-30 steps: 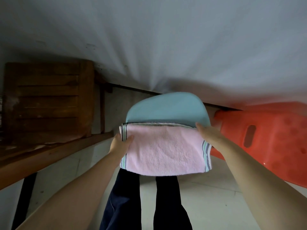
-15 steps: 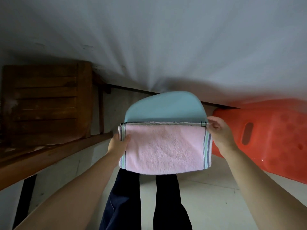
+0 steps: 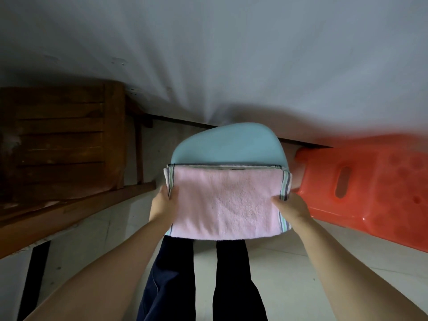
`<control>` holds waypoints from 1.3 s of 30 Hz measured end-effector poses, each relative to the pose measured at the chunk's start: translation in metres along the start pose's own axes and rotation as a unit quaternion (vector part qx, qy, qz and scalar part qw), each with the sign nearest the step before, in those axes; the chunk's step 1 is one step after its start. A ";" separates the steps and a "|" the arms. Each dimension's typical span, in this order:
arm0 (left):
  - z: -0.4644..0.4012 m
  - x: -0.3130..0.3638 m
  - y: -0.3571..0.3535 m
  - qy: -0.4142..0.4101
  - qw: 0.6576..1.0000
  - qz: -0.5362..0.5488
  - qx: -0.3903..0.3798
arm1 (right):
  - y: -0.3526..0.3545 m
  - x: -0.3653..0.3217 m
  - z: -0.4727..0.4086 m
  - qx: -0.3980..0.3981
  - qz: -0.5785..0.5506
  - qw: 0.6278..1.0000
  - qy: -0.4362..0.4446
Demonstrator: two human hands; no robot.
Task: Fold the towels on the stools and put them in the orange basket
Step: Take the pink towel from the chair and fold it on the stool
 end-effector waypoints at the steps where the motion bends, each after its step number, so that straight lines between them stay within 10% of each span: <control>1: 0.000 0.007 0.002 -0.007 1.000 0.008 0.015 | 0.004 -0.005 -0.003 0.009 -0.008 1.000 0.018; 12: -0.041 0.050 -0.004 -0.018 0.996 -0.020 0.087 | 0.039 -0.026 -0.032 0.059 -0.082 0.993 0.066; 19: -0.038 0.029 0.008 -0.026 0.999 -0.033 0.004 | 0.043 -0.036 -0.014 0.048 -0.059 0.988 0.131; 29: -0.043 0.025 0.036 0.162 0.915 0.320 -0.185 | -0.059 -0.158 0.078 -0.019 0.039 0.942 0.333; 39: -0.054 0.014 0.038 0.185 0.909 0.341 -0.154 | -0.155 -0.186 0.090 -0.029 0.152 0.942 0.299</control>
Point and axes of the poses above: each hand's wrist, its own z-axis away from the middle knuckle, its own y-axis out of the back of the hand, x = y × z, the point moved 1 cm from there along -z, towards the middle knuckle, and after that the axes turned 3 degrees about z, right-handed, at the moved point
